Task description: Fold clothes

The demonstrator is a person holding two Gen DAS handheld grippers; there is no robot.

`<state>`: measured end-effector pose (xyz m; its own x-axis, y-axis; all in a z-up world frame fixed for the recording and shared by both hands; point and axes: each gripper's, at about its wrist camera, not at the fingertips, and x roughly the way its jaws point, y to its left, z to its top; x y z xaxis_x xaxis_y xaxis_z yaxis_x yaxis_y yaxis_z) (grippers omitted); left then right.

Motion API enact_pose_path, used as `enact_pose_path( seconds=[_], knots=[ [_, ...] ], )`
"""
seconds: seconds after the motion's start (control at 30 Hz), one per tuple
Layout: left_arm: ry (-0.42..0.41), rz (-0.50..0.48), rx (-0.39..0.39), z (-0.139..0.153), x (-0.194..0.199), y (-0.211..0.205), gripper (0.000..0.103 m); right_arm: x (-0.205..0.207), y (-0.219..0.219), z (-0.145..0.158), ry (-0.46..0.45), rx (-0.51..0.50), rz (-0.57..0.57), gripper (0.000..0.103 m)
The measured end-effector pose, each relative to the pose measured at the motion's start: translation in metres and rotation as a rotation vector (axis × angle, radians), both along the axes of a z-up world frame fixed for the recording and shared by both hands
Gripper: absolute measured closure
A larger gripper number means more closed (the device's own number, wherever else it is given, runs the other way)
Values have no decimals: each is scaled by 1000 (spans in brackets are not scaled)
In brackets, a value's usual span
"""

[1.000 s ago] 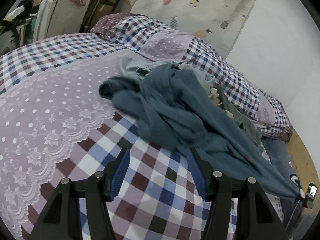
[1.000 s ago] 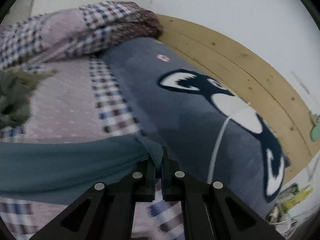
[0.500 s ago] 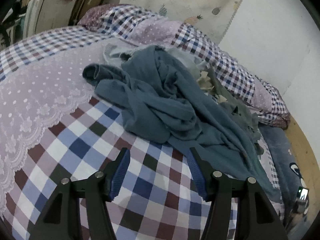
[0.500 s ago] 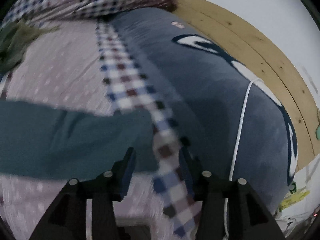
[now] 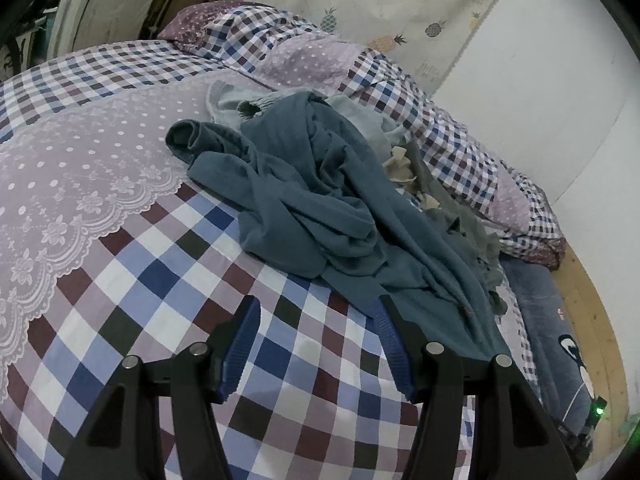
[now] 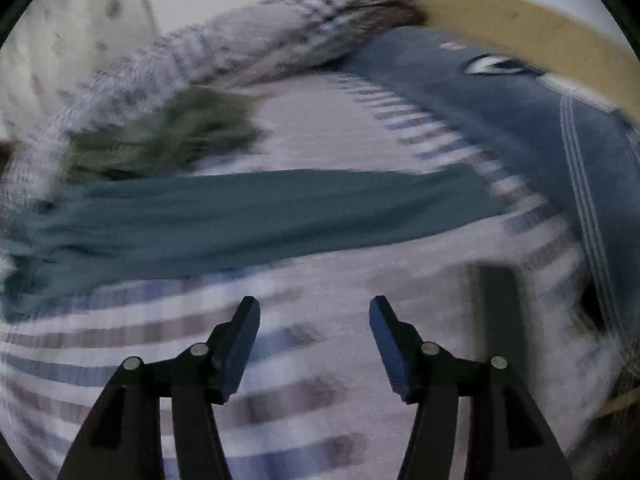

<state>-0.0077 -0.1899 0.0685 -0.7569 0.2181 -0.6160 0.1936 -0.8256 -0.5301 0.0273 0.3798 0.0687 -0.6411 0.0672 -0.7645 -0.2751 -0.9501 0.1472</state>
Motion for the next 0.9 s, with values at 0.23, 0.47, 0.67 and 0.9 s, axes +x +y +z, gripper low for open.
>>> enact_pose_path(
  seconds=[0.23, 0.47, 0.67, 0.9],
  knots=[
    [-43, 23, -69, -8, -9, -3, 40, -34, -140, -27, 46, -173, 314, 42],
    [-85, -30, -146, -25, -23, 10, 40, -36, -193, -51, 47, -135, 502, 42],
    [-76, -17, -175, -31, -36, 13, 41, -42, -205, -69, 33, -153, 562, 42],
    [-74, 18, -229, -34, -56, 8, 40, -49, -199, -68, 35, -211, 546, 42]
  ],
)
